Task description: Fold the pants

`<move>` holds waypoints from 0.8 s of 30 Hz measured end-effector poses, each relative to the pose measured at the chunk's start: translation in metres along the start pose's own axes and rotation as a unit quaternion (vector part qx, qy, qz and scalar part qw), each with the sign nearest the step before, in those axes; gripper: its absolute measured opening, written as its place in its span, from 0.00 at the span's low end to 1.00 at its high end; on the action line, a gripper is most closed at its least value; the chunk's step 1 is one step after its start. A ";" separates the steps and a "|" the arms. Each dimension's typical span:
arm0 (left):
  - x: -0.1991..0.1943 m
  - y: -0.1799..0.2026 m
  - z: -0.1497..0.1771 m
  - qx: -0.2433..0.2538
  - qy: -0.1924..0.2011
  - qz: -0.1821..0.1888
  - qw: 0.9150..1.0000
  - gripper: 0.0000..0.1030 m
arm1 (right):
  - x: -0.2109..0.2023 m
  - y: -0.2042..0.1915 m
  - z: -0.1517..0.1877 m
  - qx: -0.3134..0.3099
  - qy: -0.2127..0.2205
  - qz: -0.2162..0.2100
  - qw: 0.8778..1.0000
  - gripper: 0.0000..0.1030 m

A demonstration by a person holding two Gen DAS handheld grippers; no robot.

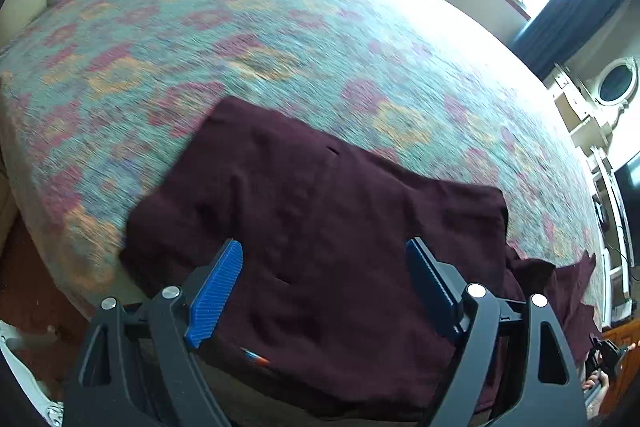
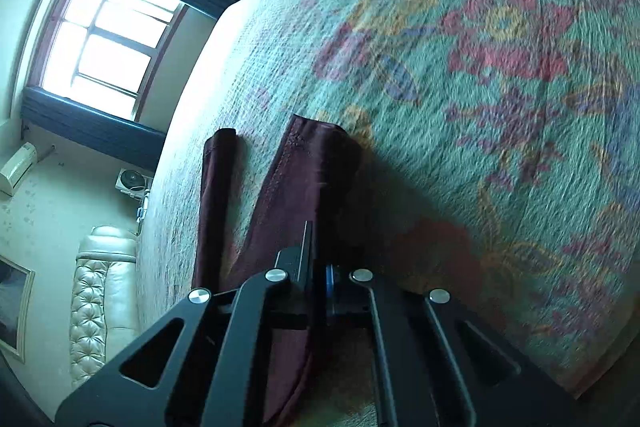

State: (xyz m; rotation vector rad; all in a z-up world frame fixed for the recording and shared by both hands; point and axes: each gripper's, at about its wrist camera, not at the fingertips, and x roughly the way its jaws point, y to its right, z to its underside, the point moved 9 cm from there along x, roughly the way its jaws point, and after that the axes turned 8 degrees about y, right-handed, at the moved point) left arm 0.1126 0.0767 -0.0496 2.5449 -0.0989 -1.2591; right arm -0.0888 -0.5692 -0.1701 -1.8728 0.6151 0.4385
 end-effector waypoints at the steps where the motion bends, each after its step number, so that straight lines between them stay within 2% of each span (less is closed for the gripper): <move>1: 0.001 0.002 0.003 0.002 -0.003 0.001 1.000 0.80 | -0.004 -0.005 -0.004 -0.017 0.010 -0.001 1.000 0.03; 3: 0.003 0.004 0.008 0.009 -0.007 -0.003 1.000 0.80 | -0.015 -0.003 -0.009 -0.025 0.022 0.000 0.999 0.03; 6: 0.010 -0.001 0.017 -0.001 -0.016 -0.006 1.000 0.80 | -0.017 0.040 -0.023 0.019 0.028 0.022 0.999 0.04; 8: 0.011 -0.002 0.020 -0.004 -0.013 -0.001 1.000 0.80 | -0.018 0.061 -0.029 0.084 0.019 -0.030 0.996 0.05; 9: 0.011 -0.003 0.020 0.000 -0.011 -0.001 1.000 0.80 | -0.020 0.061 -0.031 0.087 0.015 -0.028 0.996 0.06; 11: 0.010 -0.001 0.021 0.012 -0.010 -0.004 1.000 0.81 | -0.035 0.047 -0.043 0.027 0.045 0.032 0.998 0.12; 13: 0.011 0.000 0.022 0.019 -0.010 -0.003 1.000 0.82 | -0.056 0.020 -0.061 -0.027 0.098 0.081 0.992 0.12; 15: 0.012 0.001 0.023 0.026 -0.010 -0.004 1.000 0.83 | -0.064 -0.031 -0.069 -0.069 0.126 0.070 0.987 0.14; 17: 0.012 0.002 0.023 0.025 -0.007 -0.002 1.000 0.84 | -0.039 -0.097 -0.056 -0.118 0.087 0.027 0.989 0.22; 19: 0.012 0.002 0.024 0.023 -0.006 0.000 1.000 0.85 | 0.012 -0.152 -0.034 -0.149 0.029 -0.010 0.988 0.28; 21: 0.014 0.003 0.024 0.023 -0.004 0.002 1.000 0.86 | 0.058 -0.183 -0.016 -0.181 -0.020 -0.007 0.983 0.31; 24: 0.014 0.004 0.025 0.027 -0.002 0.009 1.000 0.87 | 0.127 -0.212 0.012 -0.218 -0.072 0.038 0.973 0.31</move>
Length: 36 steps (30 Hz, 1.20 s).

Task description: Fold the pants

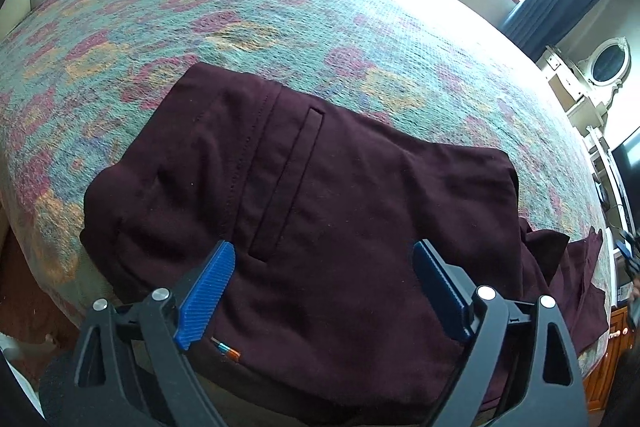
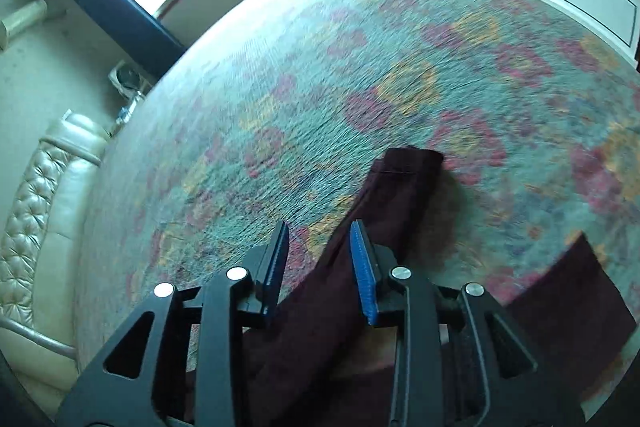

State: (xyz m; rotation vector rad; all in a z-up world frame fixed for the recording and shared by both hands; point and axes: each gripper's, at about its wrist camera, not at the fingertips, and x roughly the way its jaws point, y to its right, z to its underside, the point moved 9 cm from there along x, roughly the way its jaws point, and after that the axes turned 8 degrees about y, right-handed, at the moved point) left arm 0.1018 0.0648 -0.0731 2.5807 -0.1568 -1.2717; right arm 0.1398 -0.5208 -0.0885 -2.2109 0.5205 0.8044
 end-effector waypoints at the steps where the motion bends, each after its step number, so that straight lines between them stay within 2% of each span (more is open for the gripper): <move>1: -0.001 0.000 0.001 0.000 0.001 0.002 1.000 0.87 | 0.026 -0.005 -0.002 -0.007 -0.015 0.029 0.999 0.31; 3: -0.001 -0.001 0.000 -0.003 0.001 0.005 1.000 0.88 | 0.055 0.003 -0.003 -0.024 -0.027 0.098 0.995 0.31; 5: -0.001 -0.002 -0.001 -0.014 0.002 0.011 1.000 0.88 | 0.076 0.027 -0.007 -0.035 -0.041 0.151 0.987 0.31; 7: -0.001 -0.003 -0.001 -0.022 0.002 0.017 1.000 0.88 | 0.085 0.041 -0.005 -0.048 -0.053 0.218 0.973 0.29; 10: 0.000 -0.003 -0.003 -0.027 0.002 0.020 0.999 0.88 | 0.092 0.042 -0.004 -0.078 -0.060 0.262 0.960 0.29; 13: 0.000 -0.003 -0.003 -0.028 0.002 0.019 0.999 0.89 | 0.092 0.043 -0.006 -0.099 -0.058 0.284 0.952 0.29; 16: 0.001 -0.002 -0.004 -0.028 0.003 0.019 0.999 0.89 | 0.084 0.056 -0.002 -0.078 -0.054 0.260 0.961 0.26; 17: 0.001 -0.003 -0.003 -0.028 0.003 0.019 0.999 0.89 | 0.081 0.060 -0.002 -0.074 -0.052 0.252 0.963 0.19; 20: 0.002 -0.002 -0.003 -0.023 0.005 0.019 1.000 0.89 | 0.066 0.067 -0.004 -0.049 -0.038 0.210 0.976 0.09; 23: 0.001 -0.001 -0.002 -0.014 0.006 0.016 1.000 0.89 | 0.027 0.070 -0.014 -0.019 0.009 0.150 0.988 0.09; 25: 0.002 -0.001 -0.002 -0.012 0.006 0.016 1.000 0.89 | -0.013 0.077 -0.018 0.016 0.045 0.101 0.994 0.09; 28: 0.001 -0.002 -0.003 -0.013 0.007 0.018 1.000 0.89 | -0.071 0.097 -0.017 0.075 0.086 0.040 0.993 0.08; 31: 0.001 -0.002 -0.002 -0.010 0.009 0.017 1.000 0.89 | -0.116 0.132 0.009 0.129 0.114 0.007 0.985 0.08; 34: 0.002 0.000 -0.001 -0.001 0.011 0.009 1.000 0.89 | -0.129 0.177 0.040 0.172 0.125 0.008 0.977 0.08; 36: 0.003 0.001 0.001 0.008 0.012 0.001 1.000 0.89 | -0.121 0.199 0.058 0.198 0.109 0.011 0.974 0.07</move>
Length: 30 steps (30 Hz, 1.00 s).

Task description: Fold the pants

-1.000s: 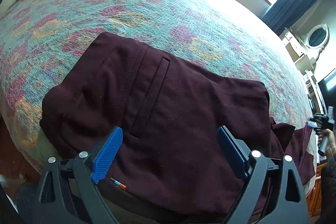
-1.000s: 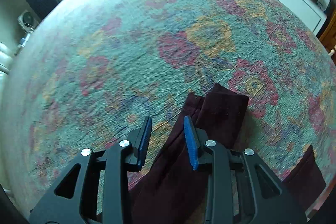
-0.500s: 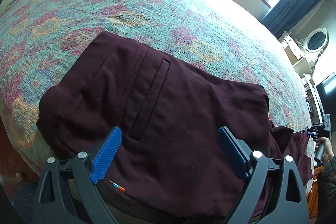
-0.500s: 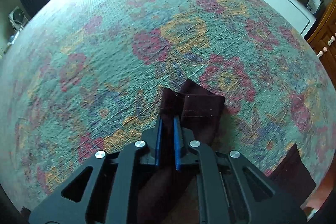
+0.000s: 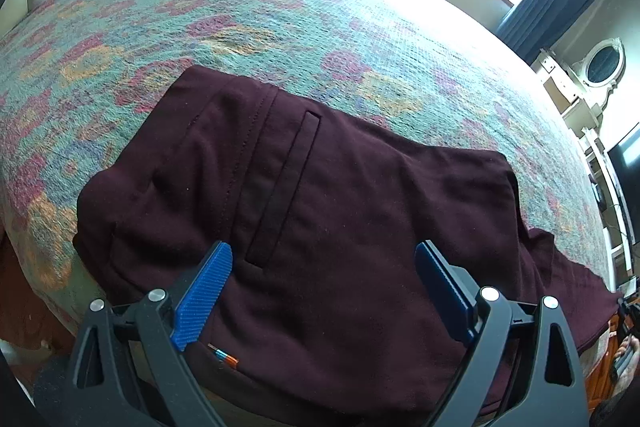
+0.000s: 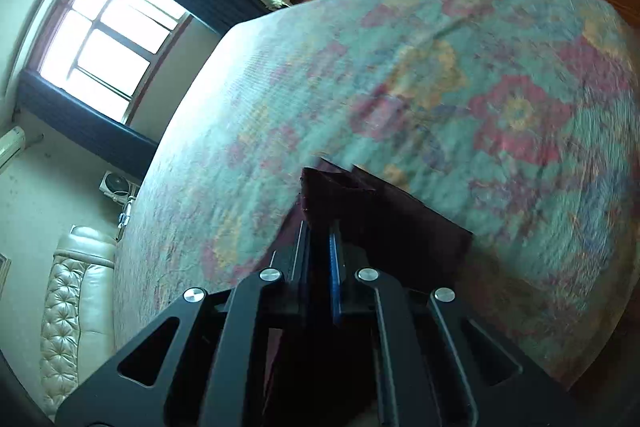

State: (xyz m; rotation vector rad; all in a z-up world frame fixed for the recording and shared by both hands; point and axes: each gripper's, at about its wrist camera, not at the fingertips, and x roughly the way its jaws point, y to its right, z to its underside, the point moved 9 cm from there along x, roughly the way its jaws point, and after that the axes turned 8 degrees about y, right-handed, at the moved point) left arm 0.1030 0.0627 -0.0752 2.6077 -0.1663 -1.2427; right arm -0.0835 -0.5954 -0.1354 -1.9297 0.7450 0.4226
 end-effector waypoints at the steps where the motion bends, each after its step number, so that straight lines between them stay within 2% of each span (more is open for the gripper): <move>1: 0.000 0.001 0.001 0.005 0.000 -0.004 1.000 0.89 | 0.003 0.014 0.003 0.030 -0.005 -0.010 0.999 0.07; 4: 0.002 0.003 0.002 0.024 -0.004 -0.015 1.000 0.89 | -0.006 0.021 -0.002 0.074 0.005 -0.044 0.996 0.07; 8: 0.000 0.001 0.001 0.015 -0.005 -0.003 1.000 0.89 | -0.041 0.007 -0.011 0.053 0.034 -0.069 0.996 0.06; 10: -0.001 -0.001 0.000 0.003 -0.005 0.008 1.000 0.89 | -0.047 0.014 -0.010 0.045 0.035 -0.063 0.996 0.06; 14: -0.002 -0.003 -0.002 -0.015 -0.003 0.021 1.000 0.89 | -0.034 0.049 0.007 0.071 0.013 -0.042 0.997 0.06; 18: -0.002 -0.001 -0.001 -0.002 -0.003 0.015 1.000 0.89 | -0.019 0.070 0.020 0.076 -0.004 -0.031 0.997 0.06; 24: -0.001 0.003 0.003 0.024 0.002 -0.001 1.000 0.89 | -0.016 0.084 0.027 0.075 -0.053 -0.062 0.994 0.08; 26: -0.001 0.003 0.003 0.029 0.004 -0.006 1.000 0.89 | -0.026 0.096 0.021 0.066 -0.055 -0.051 0.995 0.18; 30: 0.000 0.004 0.004 0.038 0.006 -0.014 0.999 0.90 | -0.047 0.106 -0.004 0.051 -0.066 -0.062 0.995 0.25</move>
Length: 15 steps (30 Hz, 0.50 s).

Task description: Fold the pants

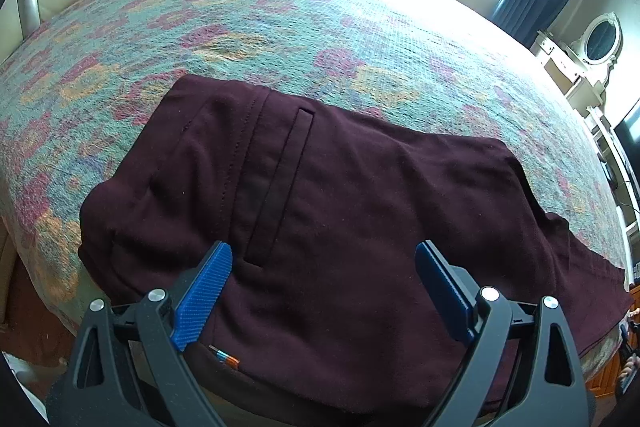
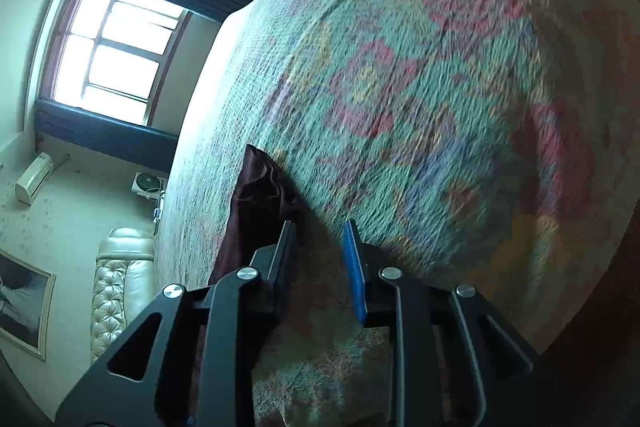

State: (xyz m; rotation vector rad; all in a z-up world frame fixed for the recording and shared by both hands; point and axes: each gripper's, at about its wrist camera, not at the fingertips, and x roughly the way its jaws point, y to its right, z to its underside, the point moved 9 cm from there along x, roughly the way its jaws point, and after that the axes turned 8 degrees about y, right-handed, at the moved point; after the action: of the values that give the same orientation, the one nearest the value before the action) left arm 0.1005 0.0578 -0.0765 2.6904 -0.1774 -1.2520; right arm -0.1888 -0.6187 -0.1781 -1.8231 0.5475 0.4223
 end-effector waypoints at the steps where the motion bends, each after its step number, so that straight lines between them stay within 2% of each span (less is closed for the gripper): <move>1: 0.001 0.000 0.000 0.000 0.001 0.001 1.000 0.90 | -0.004 -0.005 -0.006 -0.016 -0.009 -0.008 1.000 0.28; 2: 0.001 0.000 -0.001 0.001 0.002 0.002 1.000 0.90 | -0.008 -0.013 -0.008 -0.032 -0.021 -0.019 0.999 0.39; 4: 0.000 0.000 0.000 0.003 0.003 0.005 1.000 0.90 | -0.005 -0.029 -0.013 -0.070 -0.051 -0.038 0.996 0.50; 8: -0.001 -0.001 0.000 0.003 0.010 0.016 1.000 0.90 | 0.016 -0.056 -0.017 -0.116 -0.109 -0.061 0.985 0.53; 12: -0.002 -0.001 -0.001 -0.003 0.013 0.024 1.000 0.90 | 0.049 -0.060 -0.013 -0.144 -0.155 -0.044 0.976 0.54; 15: -0.003 -0.001 -0.001 -0.007 0.017 0.028 0.999 0.90 | 0.070 -0.052 0.002 -0.134 -0.190 -0.043 0.972 0.58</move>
State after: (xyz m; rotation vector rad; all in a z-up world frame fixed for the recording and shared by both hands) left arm 0.0989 0.0597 -0.0739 2.6735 -0.2370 -1.1875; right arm -0.1023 -0.6146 -0.1755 -1.9465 0.1488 0.7958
